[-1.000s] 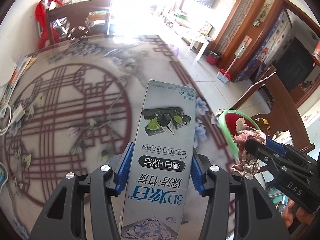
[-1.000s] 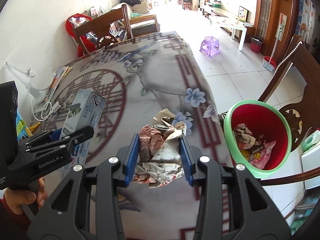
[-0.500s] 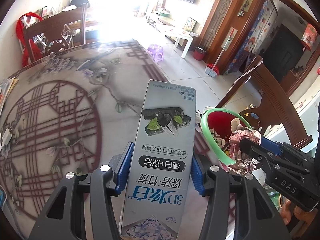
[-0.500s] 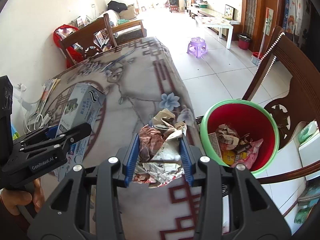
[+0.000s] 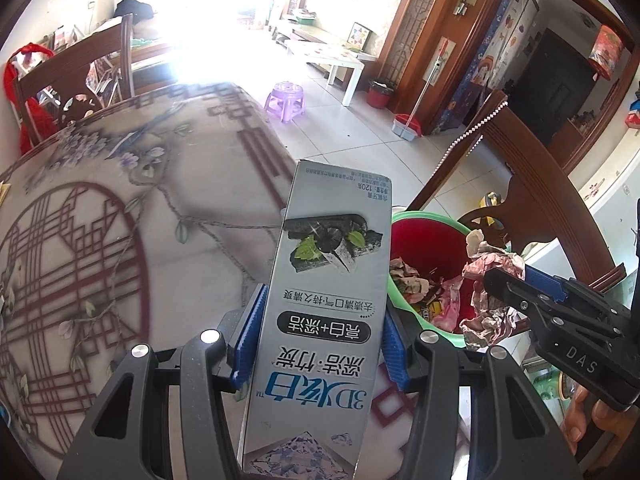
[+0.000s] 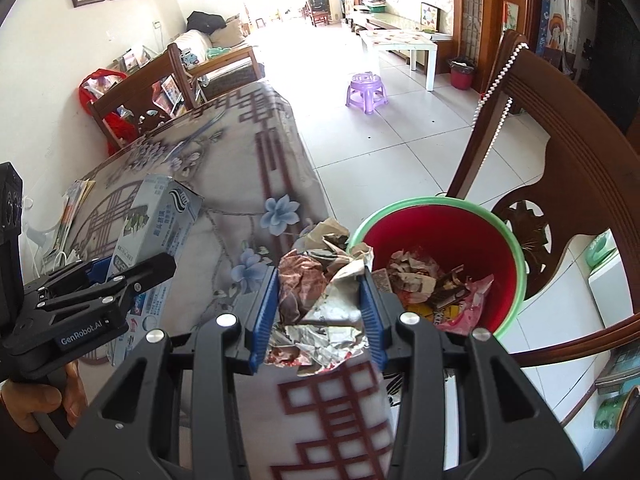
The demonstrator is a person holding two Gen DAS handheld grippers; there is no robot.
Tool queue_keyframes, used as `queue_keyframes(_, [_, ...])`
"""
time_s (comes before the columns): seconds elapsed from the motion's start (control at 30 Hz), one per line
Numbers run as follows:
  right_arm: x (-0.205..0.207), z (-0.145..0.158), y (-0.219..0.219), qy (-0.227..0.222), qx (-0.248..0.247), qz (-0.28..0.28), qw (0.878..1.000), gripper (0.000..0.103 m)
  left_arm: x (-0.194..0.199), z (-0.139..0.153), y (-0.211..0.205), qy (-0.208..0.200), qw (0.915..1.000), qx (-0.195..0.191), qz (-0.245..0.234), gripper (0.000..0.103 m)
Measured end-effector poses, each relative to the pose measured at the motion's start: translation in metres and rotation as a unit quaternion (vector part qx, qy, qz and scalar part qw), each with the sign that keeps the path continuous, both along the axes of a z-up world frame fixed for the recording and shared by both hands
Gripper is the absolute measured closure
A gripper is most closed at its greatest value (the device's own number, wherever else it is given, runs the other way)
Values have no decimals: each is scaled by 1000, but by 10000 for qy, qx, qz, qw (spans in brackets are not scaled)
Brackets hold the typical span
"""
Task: Collect trash
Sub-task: 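Carry the crumpled wrapper over the red bin and open the right tool, then move the toothpaste box over the red bin and open the left tool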
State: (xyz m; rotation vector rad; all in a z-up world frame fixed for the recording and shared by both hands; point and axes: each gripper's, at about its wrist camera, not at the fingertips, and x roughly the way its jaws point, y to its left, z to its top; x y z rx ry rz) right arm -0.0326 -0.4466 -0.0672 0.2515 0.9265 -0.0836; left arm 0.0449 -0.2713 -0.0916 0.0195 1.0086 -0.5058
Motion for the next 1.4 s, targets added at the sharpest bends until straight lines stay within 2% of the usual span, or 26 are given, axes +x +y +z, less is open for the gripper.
queue_keyframes(0.73, [0,-9,-74,68,49,-505,9987,65,9,-6,-78,33,9985,132,-523,54])
queue_keyframes(1.03, [10,-24,-101,171,-56,-693,9974,64,15,-16,-107,168,9967,186,-766,54])
queue_keyframes(1.1, [16,-30,-107,181,-72,-730,9971,61,19,-20,-116,191,9959,210,-854,54])
queue_keyframes(1.13, [19,-33,-110,202,-76,-762,9969,53,21,-22,-121,188,9955,224,-907,54])
queue_keyframes(1.23, [21,-37,-121,204,-140,-1016,9945,40,29,-27,-138,194,9941,230,-1038,54])
queue_keyframes(1.4, [10,-30,-133,96,-281,-1346,9905,37,36,-38,-171,246,9900,240,-1369,57])
